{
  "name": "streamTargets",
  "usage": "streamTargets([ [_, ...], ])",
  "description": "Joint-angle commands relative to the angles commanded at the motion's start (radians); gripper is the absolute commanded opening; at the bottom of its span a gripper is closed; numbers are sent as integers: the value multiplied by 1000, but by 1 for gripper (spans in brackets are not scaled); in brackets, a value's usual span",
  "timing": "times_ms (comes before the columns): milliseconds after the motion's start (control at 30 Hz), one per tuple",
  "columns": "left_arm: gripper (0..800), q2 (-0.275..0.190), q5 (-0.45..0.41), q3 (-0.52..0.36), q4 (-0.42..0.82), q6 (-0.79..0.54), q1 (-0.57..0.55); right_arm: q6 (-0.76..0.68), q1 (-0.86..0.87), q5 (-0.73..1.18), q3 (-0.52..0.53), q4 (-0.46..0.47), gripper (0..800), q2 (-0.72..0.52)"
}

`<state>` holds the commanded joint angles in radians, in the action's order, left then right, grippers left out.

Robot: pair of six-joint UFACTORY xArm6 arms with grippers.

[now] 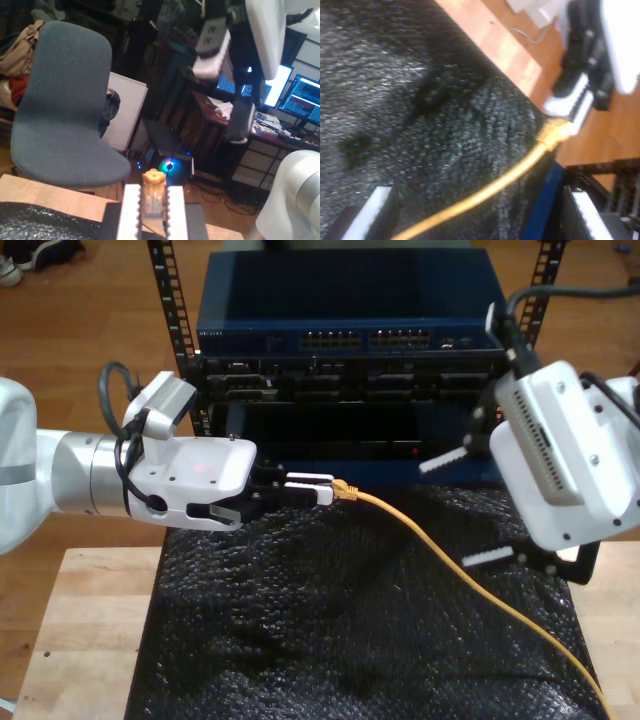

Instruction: Grab the cable and plug it in

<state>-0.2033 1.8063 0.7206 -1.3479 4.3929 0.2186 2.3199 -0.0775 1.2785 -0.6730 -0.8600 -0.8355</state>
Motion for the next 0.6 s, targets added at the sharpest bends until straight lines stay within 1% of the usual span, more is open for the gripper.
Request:
streamTargets([
  [200,23,2,26,0,0,0,5,-2,-2,-8,25,-14,757,-89],
  [300,23,9,31,0,-2,0,5,0,-3,-28,58,-48,757,-127],
  [433,22,12,57,3,-5,0,5,0,-8,-48,69,-66,757,-137],
  [600,21,46,91,6,-23,6,5,-2,-12,-84,69,-66,757,-132],
])
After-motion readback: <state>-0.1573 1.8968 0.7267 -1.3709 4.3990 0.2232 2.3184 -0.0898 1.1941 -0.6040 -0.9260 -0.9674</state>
